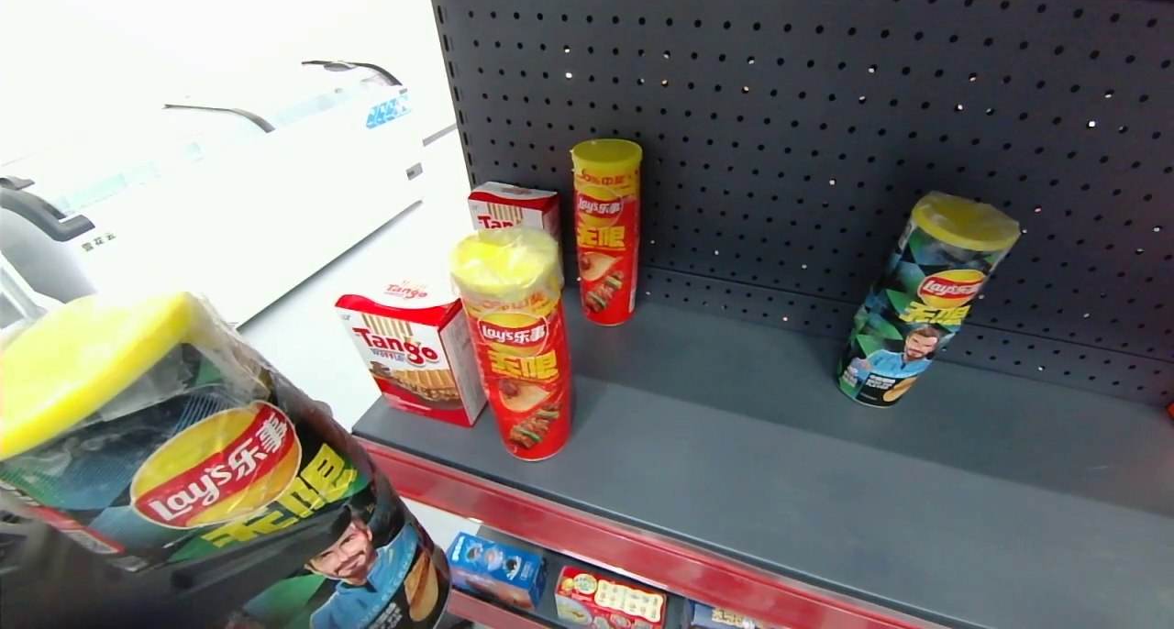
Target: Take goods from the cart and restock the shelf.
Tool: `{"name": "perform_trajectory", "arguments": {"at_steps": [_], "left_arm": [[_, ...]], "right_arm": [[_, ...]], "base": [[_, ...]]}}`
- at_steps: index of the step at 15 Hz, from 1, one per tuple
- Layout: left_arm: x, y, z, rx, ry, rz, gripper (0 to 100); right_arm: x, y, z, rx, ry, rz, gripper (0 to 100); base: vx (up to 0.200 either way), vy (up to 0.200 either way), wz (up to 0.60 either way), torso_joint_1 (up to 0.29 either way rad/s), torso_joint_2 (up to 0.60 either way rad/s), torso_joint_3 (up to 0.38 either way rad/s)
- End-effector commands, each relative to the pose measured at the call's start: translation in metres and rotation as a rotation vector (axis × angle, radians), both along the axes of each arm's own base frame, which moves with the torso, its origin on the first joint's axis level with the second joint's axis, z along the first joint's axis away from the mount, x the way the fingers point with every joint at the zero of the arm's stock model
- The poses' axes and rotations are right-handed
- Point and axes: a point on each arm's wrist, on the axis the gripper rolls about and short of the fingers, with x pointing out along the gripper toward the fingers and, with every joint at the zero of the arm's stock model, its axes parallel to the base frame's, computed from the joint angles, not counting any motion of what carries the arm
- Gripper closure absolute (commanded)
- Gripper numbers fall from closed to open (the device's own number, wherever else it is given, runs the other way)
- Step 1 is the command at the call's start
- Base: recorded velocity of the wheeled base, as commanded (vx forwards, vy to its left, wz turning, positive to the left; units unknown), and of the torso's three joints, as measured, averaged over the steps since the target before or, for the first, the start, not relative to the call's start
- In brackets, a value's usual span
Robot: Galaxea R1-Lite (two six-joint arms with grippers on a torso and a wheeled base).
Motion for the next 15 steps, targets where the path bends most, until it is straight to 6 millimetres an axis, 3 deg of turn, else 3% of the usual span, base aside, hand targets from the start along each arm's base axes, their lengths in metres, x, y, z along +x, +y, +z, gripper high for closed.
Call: {"name": "perform_trajectory", "arguments": {"at_steps": [1, 9, 15], "left_arm": [[-0.0006, -0.0025, -0.0010, 0.004, 0.008, -0.023, 100], [-0.0019, -0.0032, -0.0039, 0.006, 0.019, -0.032, 100], [-0.0024, -0.0020, -0.0042, 0.004, 0.020, -0.021, 100]], "right_arm": [[0.0001, 0.0000, 0.0001, -0.001, 0.001, 0.001, 0], [0.0001, 0.0000, 0.0001, -0.001, 0.001, 0.001, 0], [0.0001, 0.0000, 0.0001, 0.001, 0.001, 0.002, 0]], "base": [[0.000, 0.000, -0.60, 0.002, 0.00, -0.002], [0.000, 0.000, -0.60, 0.001, 0.00, 0.004], [0.000, 0.000, 0.00, 0.000, 0.00, 0.000]]}}
